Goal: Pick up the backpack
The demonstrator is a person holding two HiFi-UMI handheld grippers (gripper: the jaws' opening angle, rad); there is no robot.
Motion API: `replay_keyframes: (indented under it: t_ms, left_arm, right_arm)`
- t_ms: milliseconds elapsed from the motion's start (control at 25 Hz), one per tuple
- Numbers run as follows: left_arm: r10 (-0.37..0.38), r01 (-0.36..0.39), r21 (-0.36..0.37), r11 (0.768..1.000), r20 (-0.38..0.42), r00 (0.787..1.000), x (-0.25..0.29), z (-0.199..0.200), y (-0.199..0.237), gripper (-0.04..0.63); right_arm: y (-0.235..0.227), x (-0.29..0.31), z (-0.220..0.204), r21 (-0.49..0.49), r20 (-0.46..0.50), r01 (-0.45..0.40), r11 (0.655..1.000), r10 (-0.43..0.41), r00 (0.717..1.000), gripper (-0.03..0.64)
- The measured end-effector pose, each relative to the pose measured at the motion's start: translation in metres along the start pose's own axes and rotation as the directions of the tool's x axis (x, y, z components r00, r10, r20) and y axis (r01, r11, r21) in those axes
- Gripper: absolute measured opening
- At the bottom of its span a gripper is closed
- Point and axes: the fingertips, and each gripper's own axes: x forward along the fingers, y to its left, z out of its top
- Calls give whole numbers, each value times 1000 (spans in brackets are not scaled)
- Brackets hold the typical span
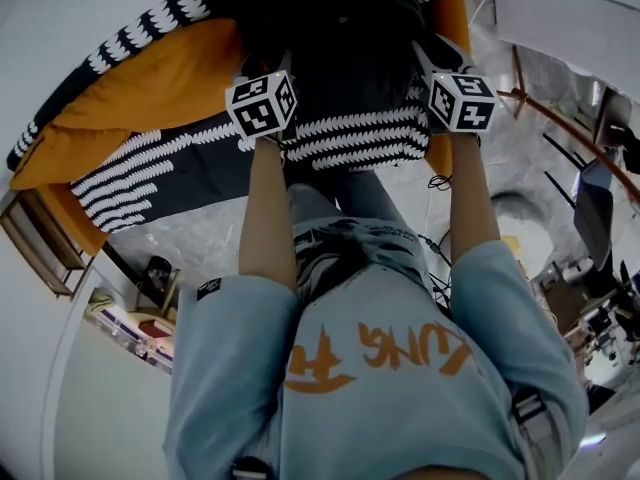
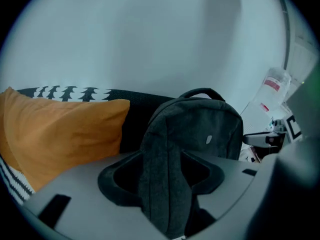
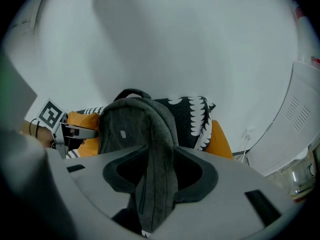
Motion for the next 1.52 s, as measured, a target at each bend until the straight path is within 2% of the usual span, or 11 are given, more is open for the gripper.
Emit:
replay_keyframes:
  t_ms: [120,200,480,640,840,1000,1080,1160,1360,1520]
  left_arm:
    - [15,-13,81,997,-21,1000,7,2,4,244]
    - [30,-26,109,994,-32,999,13,4,6,244]
    - [64,-59,116,992,-38,997,17,7,13,212]
    - [111,-108,95,990,-25,994,4,7,28,212]
    - [128,-121,96,988,-65,990,24,7,36,210]
    - [137,-126,158,979,-56,989,20,8,34,120]
    - [117,-107,141,984,-60,991,15,3,30,90]
    - [106,-99,94,991,-71,992,8,-1,27,79]
    - [87,-84,36,996,-62,994,-17,-13,23,74]
    - [74,-73,9,997,-30,997,-44,-25,20,72]
  right_arm:
    - [2,13,3,-32,-16,16,999,-16,1000,161]
    - [-2,17,4,-41,-23,26,999,-27,999,169]
    - [-4,31,7,-59,-47,20,998,-23,999,166]
    - [4,31,7,-47,-48,19,999,-22,999,160]
    - [6,31,5,-29,-45,23,999,-24,999,144]
    - [10,29,3,24,-69,-8,1000,9,998,109]
    - [10,25,0,44,-78,-10,999,14,997,97]
    - [13,18,-3,74,-72,-8,997,13,997,86]
    - [28,-7,-17,216,-16,-50,975,54,998,83]
    - [41,-29,-29,233,11,-49,971,48,999,83]
